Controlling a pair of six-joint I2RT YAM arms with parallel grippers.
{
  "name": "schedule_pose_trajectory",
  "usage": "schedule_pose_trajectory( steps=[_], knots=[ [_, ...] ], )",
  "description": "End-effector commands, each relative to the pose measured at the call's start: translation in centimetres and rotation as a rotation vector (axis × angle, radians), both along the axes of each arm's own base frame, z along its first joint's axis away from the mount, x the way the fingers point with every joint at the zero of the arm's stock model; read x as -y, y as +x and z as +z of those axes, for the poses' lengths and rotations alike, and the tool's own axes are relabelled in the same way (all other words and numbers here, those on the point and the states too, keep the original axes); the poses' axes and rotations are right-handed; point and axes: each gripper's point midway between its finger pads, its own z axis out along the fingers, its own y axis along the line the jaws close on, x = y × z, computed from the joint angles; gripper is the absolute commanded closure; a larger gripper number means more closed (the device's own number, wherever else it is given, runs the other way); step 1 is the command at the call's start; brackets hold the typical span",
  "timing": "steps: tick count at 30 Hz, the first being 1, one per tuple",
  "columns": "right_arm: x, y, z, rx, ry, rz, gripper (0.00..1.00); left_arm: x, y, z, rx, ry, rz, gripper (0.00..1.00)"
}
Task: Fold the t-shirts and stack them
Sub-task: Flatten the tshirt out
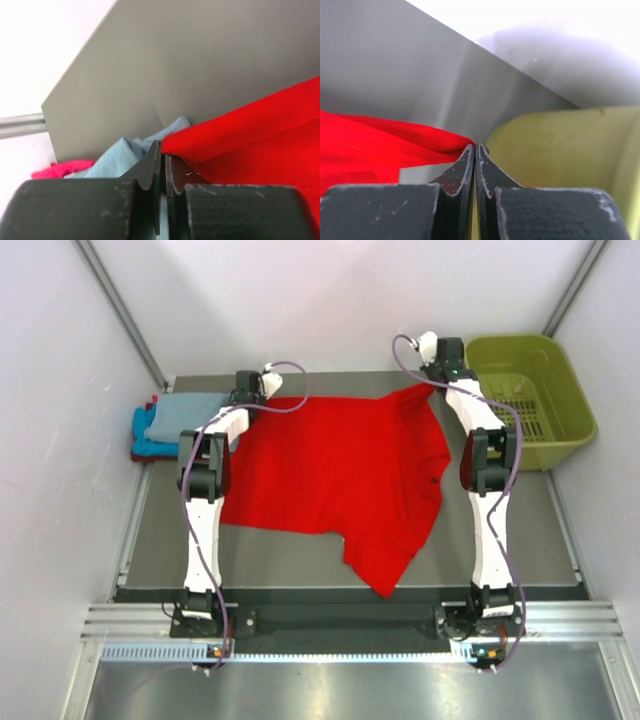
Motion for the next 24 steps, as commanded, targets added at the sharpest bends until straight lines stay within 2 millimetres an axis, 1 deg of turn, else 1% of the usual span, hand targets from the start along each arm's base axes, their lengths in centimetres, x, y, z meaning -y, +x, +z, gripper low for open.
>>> schedule_pose_trajectory(
  steps=[1,3,5,7,8,9,10,11,12,13,14,15,16,17,18,19,20,24],
  knots=[
    [0.6,2.6,4.3,0.152,-0.036,-0.026,1.00,-1.3,2.0,0.6,0.050,0.021,0.024,1.00],
    [0.8,2.9,4.0,0.162,-0.042,-0.026,1.00,-1.3,3.0,0.8,0.069,0.032,0.019,1.00],
    [0.8,3.2,4.0,0.178,-0.027,-0.039,1.00,-1.6,3.9,1.7,0.102,0.041,0.027,1.00],
    [0.3,3.0,4.2,0.176,0.019,-0.043,1.00,-1.9,4.1,1.9,0.110,0.051,0.033,1.00],
    [0.0,2.6,4.9,0.180,0.031,-0.043,1.00,-1.8,4.1,2.3,0.118,0.046,0.032,1.00],
    [-0.5,2.3,5.1,0.178,0.041,-0.038,1.00,-1.9,4.1,3.2,0.132,0.030,0.037,1.00],
    [-1.0,2.0,5.4,0.179,0.061,-0.032,1.00,-1.8,4.0,3.5,0.133,0.022,0.032,1.00],
    [-1.1,1.1,5.7,0.171,0.067,-0.031,1.00,-1.6,3.5,3.1,0.121,0.013,0.022,1.00],
    [-1.5,0.8,6.0,0.175,0.077,-0.020,1.00,-1.4,3.3,4.0,0.130,0.005,0.018,1.00],
    [-1.4,0.4,6.7,0.180,0.088,-0.027,1.00,-1.2,3.0,3.9,0.123,-0.001,0.013,1.00],
    [-1.4,0.0,5.9,0.158,0.089,-0.030,1.00,-1.0,2.4,3.3,0.107,-0.008,0.009,1.00],
    [-1.4,-0.4,5.5,0.134,0.092,-0.034,1.00,-0.8,2.2,3.7,0.108,-0.011,0.004,1.00],
    [-1.4,-0.7,5.7,0.130,0.098,-0.038,1.00,-0.6,1.8,3.5,0.099,-0.010,0.001,1.00],
    [-1.3,-1.1,5.0,0.107,0.096,-0.040,1.00,-0.4,1.2,2.6,0.075,-0.010,-0.003,1.00],
    [-1.4,-1.4,5.0,0.101,0.100,-0.036,1.00,-0.2,0.9,3.0,0.077,-0.013,-0.004,1.00],
    [-1.5,-1.7,5.1,0.098,0.106,-0.037,1.00,-0.2,0.5,2.5,0.062,-0.014,-0.004,1.00],
    [-1.4,-1.9,4.7,0.086,0.107,-0.040,1.00,-0.1,0.7,2.9,0.089,-0.023,0.000,1.00],
    [-1.4,-2.2,4.6,0.078,0.108,-0.046,1.00,0.0,0.6,3.3,0.095,-0.030,0.007,1.00]
  ],
)
